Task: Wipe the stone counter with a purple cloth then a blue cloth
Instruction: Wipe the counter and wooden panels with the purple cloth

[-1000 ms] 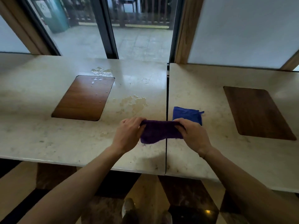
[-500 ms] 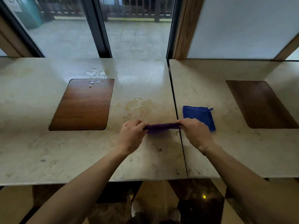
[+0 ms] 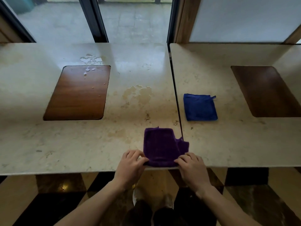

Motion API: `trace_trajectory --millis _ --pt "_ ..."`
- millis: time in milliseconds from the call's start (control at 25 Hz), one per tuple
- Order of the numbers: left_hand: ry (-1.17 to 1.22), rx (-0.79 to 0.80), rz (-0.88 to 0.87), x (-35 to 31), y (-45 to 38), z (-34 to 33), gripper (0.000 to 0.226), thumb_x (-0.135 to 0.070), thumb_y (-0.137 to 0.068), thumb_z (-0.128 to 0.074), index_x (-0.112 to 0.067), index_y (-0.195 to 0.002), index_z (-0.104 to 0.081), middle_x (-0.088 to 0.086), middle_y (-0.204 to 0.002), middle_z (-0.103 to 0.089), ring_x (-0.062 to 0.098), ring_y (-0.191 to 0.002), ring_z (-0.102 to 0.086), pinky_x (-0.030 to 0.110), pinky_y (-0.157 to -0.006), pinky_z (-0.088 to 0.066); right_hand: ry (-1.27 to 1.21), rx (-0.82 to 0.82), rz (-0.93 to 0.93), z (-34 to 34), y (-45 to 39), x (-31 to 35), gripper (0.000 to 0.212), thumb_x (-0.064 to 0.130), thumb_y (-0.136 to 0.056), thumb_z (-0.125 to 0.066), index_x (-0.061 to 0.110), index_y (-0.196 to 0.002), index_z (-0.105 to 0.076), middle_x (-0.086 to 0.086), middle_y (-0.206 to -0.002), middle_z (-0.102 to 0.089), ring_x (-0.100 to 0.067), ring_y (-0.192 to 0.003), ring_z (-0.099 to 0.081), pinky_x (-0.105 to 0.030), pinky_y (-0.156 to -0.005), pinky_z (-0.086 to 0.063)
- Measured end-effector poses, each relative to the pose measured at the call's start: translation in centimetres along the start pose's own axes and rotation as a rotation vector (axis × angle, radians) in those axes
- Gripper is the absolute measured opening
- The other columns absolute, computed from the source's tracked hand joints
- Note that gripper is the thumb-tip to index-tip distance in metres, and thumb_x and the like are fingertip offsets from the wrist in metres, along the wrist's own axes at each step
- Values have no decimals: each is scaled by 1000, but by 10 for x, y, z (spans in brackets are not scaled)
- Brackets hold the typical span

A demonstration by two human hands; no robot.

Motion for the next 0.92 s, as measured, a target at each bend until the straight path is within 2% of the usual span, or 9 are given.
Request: trace_trajectory --millis 160,280,400,480,560,600,680,720,920 --pt "-17 -37 -1 -3 11 -7 24 -25 -82 -79 -23 -105 -74 0 -104 -68 21 -98 -66 41 -89 -55 4 -41 31 -2 8 0 17 19 -82 -77 22 -98 -76 1 -100 -72 -24 -99 -65 -42 -85 -55" --pt "-52 -20 6 -5 13 -9 27 -30 -81 -79 -24 -107 -71 -1 -107 -67 21 -101 -65 41 -91 -52 3 -7 46 -4 10 -1 21 28 -81 -71 25 -102 -74 3 -104 -70 -21 -101 -63 -41 -88 -52" --pt "-77 32 -17 -4 16 -13 33 -46 -88 -66 -28 -115 -66 -2 -115 -66 20 -109 -62 40 -97 -49 -57 -48 1 -3 4 -3 29 40 -84 -58 28 -107 -71 5 -110 -68 -19 -106 -59 -42 -94 -48" --pt "-54 8 17 6 15 -7 40 -54 -93 -52 -28 -122 -63 -1 -121 -64 20 -113 -60 39 -98 -48 -91 -86 -9 -3 -7 5 38 46 -88 -53 29 -120 -64 2 -123 -63 -21 -119 -53 -44 -100 -45" --pt "-10 -38 101 26 9 4 47 -56 -96 -43 -26 -128 -61 1 -125 -62 19 -114 -60 37 -97 -47 -63 -56 0 -13 -23 21 53 58 -89 -47 36 -137 -49 -1 -142 -51 -27 -135 -40 -53 -108 -36" --pt "-2 -65 140 41 3 10 49 -55 -96 -41 -24 -130 -60 2 -126 -62 20 -113 -60 37 -95 -47 -36 -20 5 -23 -32 30 62 66 -88 -44 42 -144 -39 -2 -152 -40 -31 -142 -30 -59 -112 -27" --pt "5 -115 211 79 -8 20 52 -52 -95 -41 -20 -131 -60 6 -127 -61 22 -112 -59 38 -92 -48 5 44 -4 -46 -47 45 74 79 -85 -35 50 -151 -19 -2 -164 -16 -38 -149 -9 -68 -113 -5" --pt "10 -128 253 98 -13 25 53 -51 -95 -40 -18 -131 -60 8 -128 -60 23 -113 -58 40 -92 -48 16 55 -18 -54 -49 47 78 83 -83 -31 51 -152 -13 -2 -166 -8 -40 -150 -3 -72 -112 1" --pt "8 -194 361 189 -37 41 58 -50 -91 -37 -13 -130 -60 14 -128 -58 31 -113 -57 47 -92 -45 54 14 -82 -70 -49 51 81 86 -82 -26 48 -153 -14 -2 -167 -8 -42 -150 -4 -79 -108 -2"
Point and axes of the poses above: each hand's wrist, its own y-axis away from the middle knuckle, its own z-axis out of the back of the hand, x = y × z, the point moved 8 cm from there along -y, towards the middle knuckle
